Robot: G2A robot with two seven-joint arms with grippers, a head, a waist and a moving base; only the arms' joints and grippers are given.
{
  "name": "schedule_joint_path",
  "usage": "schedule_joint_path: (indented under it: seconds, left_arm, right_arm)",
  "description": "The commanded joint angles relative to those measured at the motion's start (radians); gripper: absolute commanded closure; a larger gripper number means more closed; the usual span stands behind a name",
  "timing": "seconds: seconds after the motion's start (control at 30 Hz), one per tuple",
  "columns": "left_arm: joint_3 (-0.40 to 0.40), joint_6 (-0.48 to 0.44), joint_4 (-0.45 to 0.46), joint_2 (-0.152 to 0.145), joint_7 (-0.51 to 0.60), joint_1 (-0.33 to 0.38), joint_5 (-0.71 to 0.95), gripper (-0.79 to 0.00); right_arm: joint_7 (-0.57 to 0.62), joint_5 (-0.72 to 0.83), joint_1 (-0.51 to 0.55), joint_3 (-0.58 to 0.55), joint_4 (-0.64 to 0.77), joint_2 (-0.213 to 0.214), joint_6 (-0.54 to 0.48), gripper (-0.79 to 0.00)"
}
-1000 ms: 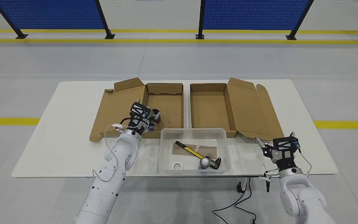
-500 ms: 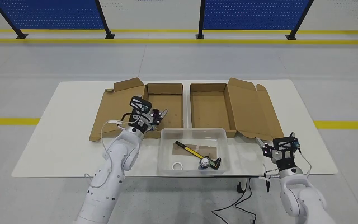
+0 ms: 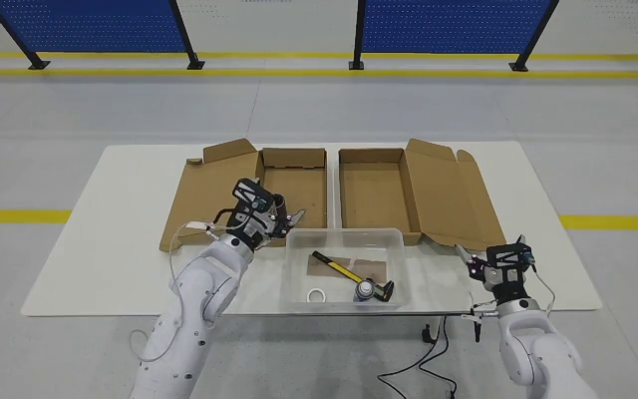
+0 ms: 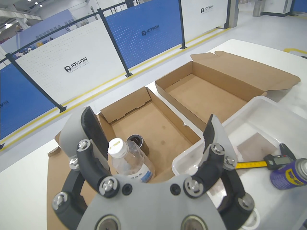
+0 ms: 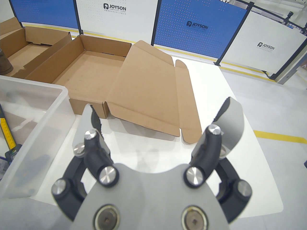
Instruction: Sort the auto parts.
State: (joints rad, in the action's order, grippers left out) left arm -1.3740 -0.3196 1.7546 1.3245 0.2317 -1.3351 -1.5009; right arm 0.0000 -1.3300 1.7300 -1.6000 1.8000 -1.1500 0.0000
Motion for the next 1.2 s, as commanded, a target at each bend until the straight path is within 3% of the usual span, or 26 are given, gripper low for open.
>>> schedule_joint_path:
  seconds: [0.0,0.37,0.6,0.87,1.17]
  left_arm:
    - [-0.014,-0.007,0.011,-0.004,-0.005,-0.022,-0.005,-0.785]
    - [-0.121,-0.04,0.077,-0.03,-0.072,-0.171,-0.051,-0.785]
    - [-0.178,0.0,0.042,-0.042,-0.188,-0.227,-0.126,-0.785]
    - [-0.264,-0.01,0.077,-0.056,-0.251,-0.341,-0.124,-0.785]
    - [-0.282,0.003,0.088,-0.058,-0.253,-0.358,-0.122,-0.785]
  right_arm:
    - [0.0,0.0,0.0,0.0,0.0,0.0,0.0,-0.785]
    - [0.0,0.0,0.0,0.0,0.0,0.0,0.0,-0.785]
    - [0.0,0.0,0.0,0.0,0.0,0.0,0.0,-0.785]
    - [0.0,0.0,0.0,0.0,0.0,0.0,0.0,-0.785]
    - [0.0,0.0,0.0,0.0,0.0,0.0,0.0,-0.785]
